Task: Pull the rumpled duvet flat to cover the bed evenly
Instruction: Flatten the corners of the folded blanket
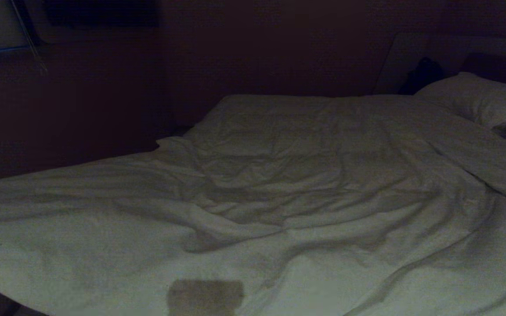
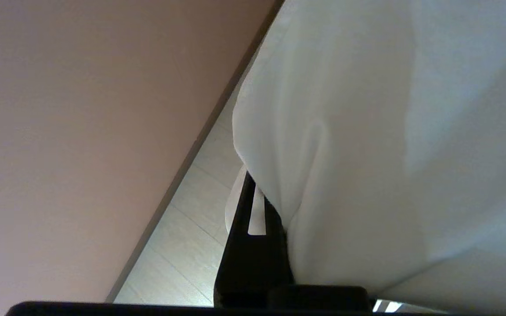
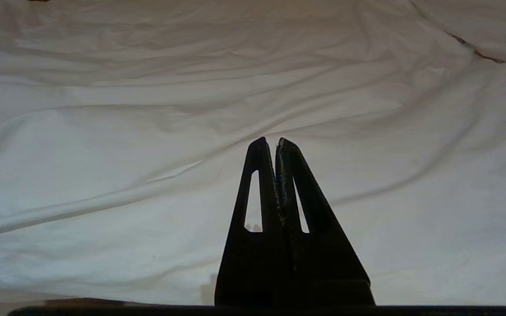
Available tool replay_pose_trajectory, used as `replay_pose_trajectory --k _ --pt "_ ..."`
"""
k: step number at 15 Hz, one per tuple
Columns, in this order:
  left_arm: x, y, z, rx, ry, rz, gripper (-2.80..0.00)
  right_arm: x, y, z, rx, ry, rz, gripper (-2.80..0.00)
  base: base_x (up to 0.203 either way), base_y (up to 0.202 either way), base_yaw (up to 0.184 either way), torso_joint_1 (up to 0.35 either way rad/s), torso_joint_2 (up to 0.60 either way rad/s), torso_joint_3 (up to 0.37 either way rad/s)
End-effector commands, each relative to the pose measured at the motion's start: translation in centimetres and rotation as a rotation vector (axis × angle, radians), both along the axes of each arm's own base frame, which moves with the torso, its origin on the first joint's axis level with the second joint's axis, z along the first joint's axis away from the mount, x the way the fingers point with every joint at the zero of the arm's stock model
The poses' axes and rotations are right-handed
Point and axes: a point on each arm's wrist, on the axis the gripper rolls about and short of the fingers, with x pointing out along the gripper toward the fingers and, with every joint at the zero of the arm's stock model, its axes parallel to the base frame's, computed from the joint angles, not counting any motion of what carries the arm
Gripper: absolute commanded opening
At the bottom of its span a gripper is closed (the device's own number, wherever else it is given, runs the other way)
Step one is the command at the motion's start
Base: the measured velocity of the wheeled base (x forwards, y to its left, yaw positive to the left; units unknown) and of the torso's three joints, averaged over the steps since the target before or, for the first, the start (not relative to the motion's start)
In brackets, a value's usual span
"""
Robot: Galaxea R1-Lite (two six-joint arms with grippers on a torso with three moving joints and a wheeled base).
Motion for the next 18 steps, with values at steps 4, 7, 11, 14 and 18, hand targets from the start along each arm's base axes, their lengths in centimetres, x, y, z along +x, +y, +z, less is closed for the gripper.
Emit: replay_pose_trajectory --k 4,7,11,14,18 --pt "0.1 0.5 -0.6 0.006 0.046 0.063 -2.8 0.0 0.0 0.0 0.0 0.001 0.001 -2.8 0.0 0.0 0.0 0.0 0.0 0.0" --pt "0.1 0.7 -1.3 0.002 0.081 0.095 -2.8 0.0 0.0 0.0 0.0 0.001 0.001 -2.8 0.0 0.0 0.0 0.0 0.0 0.0" --pt "0.0 0.6 -3.6 -0.047 0.16 0.1 -2.8 0.0 0.0 0.0 0.0 0.001 0.001 -2.8 0.0 0.0 0.0 0.0 0.0 0.0" --pt "-0.1 0.5 -5.1 -0.083 0.206 0.095 -2.8 0.0 0.0 0.0 0.0 0.001 0.001 -2.8 0.0 0.0 0.0 0.0 0.0 0.0" --pt "0.0 0.6 -5.5 -0.095 0.224 0.091 -2.8 0.0 0.0 0.0 0.0 0.001 0.001 -2.8 0.0 0.0 0.0 0.0 0.0 0.0"
